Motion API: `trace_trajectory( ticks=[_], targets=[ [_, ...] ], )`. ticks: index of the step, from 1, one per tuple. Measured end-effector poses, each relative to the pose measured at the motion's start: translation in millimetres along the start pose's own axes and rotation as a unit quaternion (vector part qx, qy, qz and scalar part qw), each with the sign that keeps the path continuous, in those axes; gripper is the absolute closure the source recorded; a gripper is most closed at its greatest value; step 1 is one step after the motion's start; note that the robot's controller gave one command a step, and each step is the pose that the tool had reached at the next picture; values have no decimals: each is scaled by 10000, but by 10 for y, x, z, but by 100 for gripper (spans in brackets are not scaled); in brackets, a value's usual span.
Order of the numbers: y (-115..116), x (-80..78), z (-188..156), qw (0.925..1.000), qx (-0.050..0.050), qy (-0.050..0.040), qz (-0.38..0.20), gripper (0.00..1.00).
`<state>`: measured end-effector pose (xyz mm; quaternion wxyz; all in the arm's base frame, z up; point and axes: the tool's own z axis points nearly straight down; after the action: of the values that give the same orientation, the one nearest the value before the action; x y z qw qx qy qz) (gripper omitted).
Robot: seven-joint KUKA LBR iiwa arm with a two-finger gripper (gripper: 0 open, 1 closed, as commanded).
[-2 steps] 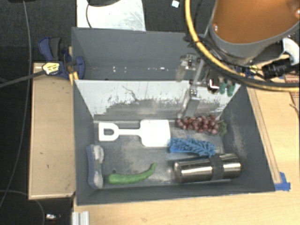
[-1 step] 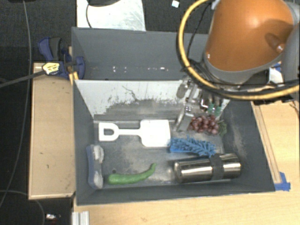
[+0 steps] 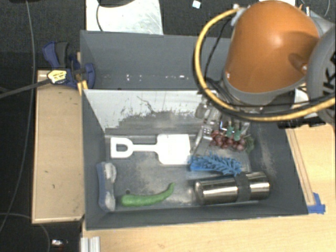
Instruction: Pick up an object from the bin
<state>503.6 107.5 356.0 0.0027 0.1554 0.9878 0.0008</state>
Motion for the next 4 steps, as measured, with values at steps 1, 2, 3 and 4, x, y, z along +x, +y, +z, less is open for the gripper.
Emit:
trace_trajectory(
  ticks=[1,2,3,4],
  targets=[
    [45,13,873,9965,14,24,-835,0],
    [46,3,825,9968,-6,-13,-800,0],
    [47,36,636,9981,25,42,-617,0],
    [76,34,106,9980,-11,-28,-635,0]
  ],
)
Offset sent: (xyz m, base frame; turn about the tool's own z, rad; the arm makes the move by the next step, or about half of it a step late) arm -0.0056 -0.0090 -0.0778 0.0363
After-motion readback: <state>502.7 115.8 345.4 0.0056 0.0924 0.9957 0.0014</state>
